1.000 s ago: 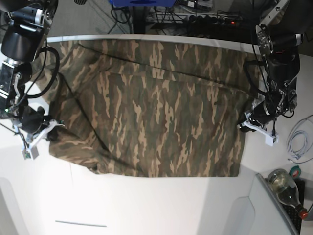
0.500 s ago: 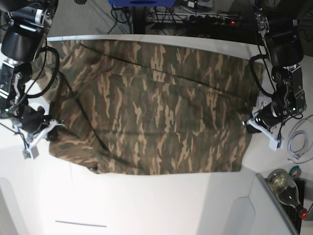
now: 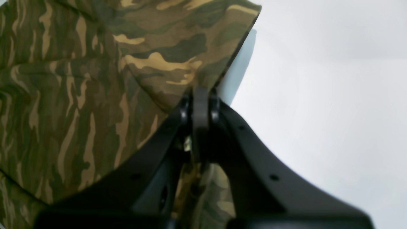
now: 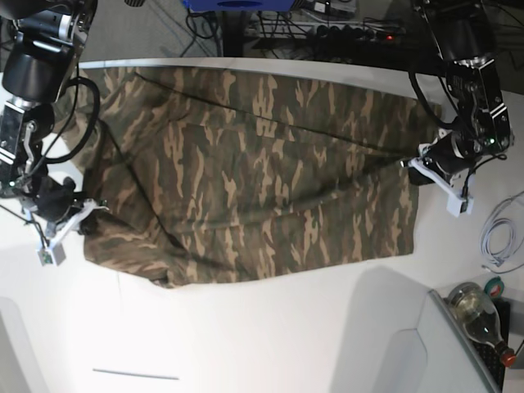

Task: Layout the t-shirt on the table in an organized manner, then fold the t-shirt properly
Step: 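Lift both grasped corners and fold them over toward the folded edge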

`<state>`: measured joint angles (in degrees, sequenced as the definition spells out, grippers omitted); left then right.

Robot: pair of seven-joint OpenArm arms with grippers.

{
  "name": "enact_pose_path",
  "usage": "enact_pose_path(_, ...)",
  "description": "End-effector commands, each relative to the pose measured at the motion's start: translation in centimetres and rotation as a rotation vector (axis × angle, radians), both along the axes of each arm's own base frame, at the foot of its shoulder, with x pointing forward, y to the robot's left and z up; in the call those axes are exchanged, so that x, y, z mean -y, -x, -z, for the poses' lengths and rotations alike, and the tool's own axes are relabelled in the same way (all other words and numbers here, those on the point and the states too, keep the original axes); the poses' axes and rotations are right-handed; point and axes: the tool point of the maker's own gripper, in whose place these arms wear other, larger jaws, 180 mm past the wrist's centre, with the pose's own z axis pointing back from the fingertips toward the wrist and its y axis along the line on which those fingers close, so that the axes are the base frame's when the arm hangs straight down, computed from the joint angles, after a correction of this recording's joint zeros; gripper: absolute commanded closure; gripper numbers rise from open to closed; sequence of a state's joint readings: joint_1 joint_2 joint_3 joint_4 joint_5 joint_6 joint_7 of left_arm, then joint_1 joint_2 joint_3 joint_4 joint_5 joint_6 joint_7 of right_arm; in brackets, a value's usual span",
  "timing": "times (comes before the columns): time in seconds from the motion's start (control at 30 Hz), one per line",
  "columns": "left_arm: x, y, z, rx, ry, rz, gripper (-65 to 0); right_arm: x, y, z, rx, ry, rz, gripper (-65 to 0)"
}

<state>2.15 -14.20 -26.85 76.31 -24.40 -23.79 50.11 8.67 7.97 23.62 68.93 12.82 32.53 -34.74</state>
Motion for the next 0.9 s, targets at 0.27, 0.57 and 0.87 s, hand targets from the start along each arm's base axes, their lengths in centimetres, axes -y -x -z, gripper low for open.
enact_pose_path(0.27, -0.7, 2.0, -1.4, 0.004, -0.048, 0.021, 0.0, 0.5, -1.4, -1.6, 0.058, 0.004, 0.002, 0.0)
enact_pose_path(0.57, -0.6, 3.8, -2.4, 0.024, -0.079, 0.016, -30.1, 0.5, -1.4, -1.6, 0.058, 0.004, 0.002, 0.0)
enact_pose_path(0.87, -5.5, 1.0, -4.9, 0.1, -0.097, -0.182, -43.6, 0.5, -1.4, -1.7, 0.06, 0.003, 0.003, 0.0)
